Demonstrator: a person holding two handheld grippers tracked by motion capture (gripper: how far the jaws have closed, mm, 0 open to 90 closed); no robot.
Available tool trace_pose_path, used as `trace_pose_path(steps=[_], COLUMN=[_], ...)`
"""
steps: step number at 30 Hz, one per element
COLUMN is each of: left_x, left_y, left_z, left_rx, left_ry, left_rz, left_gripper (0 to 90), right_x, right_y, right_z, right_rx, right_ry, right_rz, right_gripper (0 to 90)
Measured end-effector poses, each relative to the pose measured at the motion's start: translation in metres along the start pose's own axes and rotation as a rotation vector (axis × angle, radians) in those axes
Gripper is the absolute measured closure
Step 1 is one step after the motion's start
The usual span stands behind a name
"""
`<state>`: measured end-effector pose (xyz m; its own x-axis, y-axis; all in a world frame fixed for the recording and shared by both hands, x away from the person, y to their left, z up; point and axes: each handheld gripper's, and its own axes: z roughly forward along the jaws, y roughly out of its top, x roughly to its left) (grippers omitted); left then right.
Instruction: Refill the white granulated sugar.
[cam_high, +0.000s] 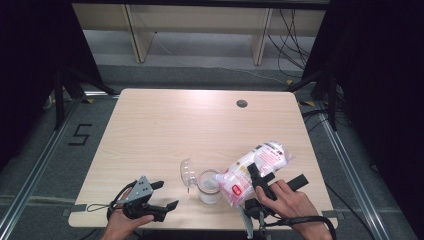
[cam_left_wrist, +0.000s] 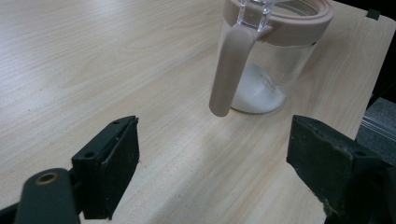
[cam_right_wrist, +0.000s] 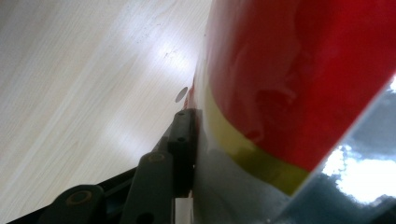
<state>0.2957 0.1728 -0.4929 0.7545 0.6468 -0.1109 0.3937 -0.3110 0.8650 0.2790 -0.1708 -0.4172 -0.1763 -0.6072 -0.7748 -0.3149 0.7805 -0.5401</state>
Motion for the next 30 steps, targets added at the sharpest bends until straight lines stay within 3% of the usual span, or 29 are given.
trace_pose_path(steps=[4,30], left_x=[0.0,0.0], left_y=[0.0,-0.0003], left_z=[0.0,0.0011], left_rx=[0.001,-0.006], left_ry=[0.0,-0.012], left_rz=[0.001,-0.002], left_gripper=[16.6,16.6], right_x=[0.001,0.0004], right_y=[0.0005,-0.0014], right_z=[-0.0014,-0.002], right_rx=[0.011,0.009], right_ry=[0.009,0.007], right_rz=[0.035,0.048], right_gripper=[67.6,68.0])
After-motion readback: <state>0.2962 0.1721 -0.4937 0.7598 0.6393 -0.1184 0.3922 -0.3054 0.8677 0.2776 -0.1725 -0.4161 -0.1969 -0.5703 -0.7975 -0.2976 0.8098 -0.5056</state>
